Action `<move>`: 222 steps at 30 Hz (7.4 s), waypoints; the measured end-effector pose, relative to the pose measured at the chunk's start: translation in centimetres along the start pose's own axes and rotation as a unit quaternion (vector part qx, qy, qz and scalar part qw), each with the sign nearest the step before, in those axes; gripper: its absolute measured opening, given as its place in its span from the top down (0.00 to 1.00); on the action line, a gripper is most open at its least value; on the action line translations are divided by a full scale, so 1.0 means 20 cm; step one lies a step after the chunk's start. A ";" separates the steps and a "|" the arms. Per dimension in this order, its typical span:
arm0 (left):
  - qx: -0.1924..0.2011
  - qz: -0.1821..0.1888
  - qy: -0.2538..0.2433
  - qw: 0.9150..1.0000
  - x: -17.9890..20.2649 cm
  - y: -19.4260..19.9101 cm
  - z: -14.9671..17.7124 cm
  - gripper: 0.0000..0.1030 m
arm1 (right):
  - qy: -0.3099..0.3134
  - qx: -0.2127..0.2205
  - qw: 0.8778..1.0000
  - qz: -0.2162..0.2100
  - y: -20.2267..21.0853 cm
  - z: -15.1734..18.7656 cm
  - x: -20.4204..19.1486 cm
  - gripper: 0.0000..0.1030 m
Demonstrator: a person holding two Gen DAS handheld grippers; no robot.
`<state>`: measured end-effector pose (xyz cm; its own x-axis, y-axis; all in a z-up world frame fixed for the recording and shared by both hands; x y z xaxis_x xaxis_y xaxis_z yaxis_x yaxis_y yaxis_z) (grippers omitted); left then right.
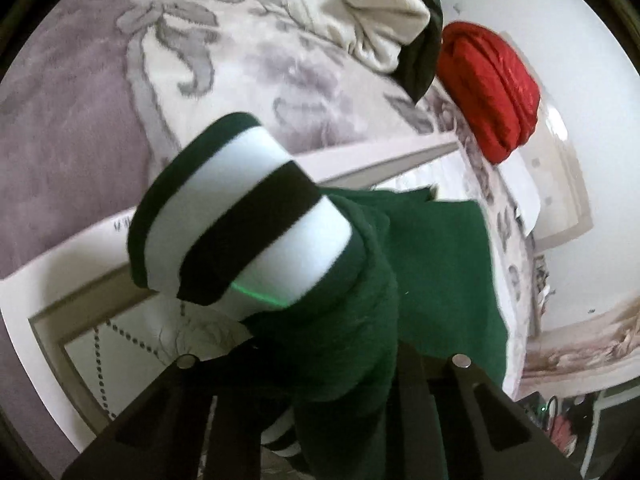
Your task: Fold large clothes
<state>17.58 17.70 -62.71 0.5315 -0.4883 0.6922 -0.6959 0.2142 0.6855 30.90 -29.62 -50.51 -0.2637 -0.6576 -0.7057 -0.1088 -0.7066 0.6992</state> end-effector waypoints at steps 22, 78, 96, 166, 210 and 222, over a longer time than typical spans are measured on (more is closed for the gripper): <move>-0.065 0.045 -0.055 0.995 0.54 -0.28 0.02 0.85 | -0.002 0.043 0.998 -0.038 0.66 -0.32 -0.14 0.61; -0.033 0.228 -0.090 0.969 1.84 -1.41 -0.13 0.78 | 0.076 0.107 0.986 -0.099 1.40 -1.64 -0.23 0.65; -0.168 0.046 -0.190 0.966 1.69 -1.92 0.12 0.45 | 0.023 0.082 0.978 0.192 1.39 -2.20 0.61 0.08; 0.008 -0.023 -0.501 0.865 2.67 1.37 0.44 0.00 | 0.137 0.434 0.749 0.482 3.36 1.17 -2.21 0.00; 0.030 -0.020 -0.491 0.870 2.73 1.43 0.45 0.00 | 0.152 0.438 0.750 0.473 3.54 1.09 -2.21 0.00; 0.037 -0.016 -0.492 0.870 2.76 1.46 0.46 0.00 | 0.155 0.438 0.750 0.470 3.55 1.07 -2.23 0.00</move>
<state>22.26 -10.81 -6.56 -0.0947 -0.9882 0.1201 -0.7367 0.1507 0.6592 14.44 -44.81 33.05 -0.3985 -0.8830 0.2480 -0.6386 0.4612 0.6160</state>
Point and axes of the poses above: each gripper's, at about its wrist camera, not at the fingertips, and y roughly against the way its jaws point, x to its right, z to its underside, the point moved 6 cm from there along -y, roughly the way its jaws point, and after that the axes turned 9 degrees about z, right-handed, at the moved point
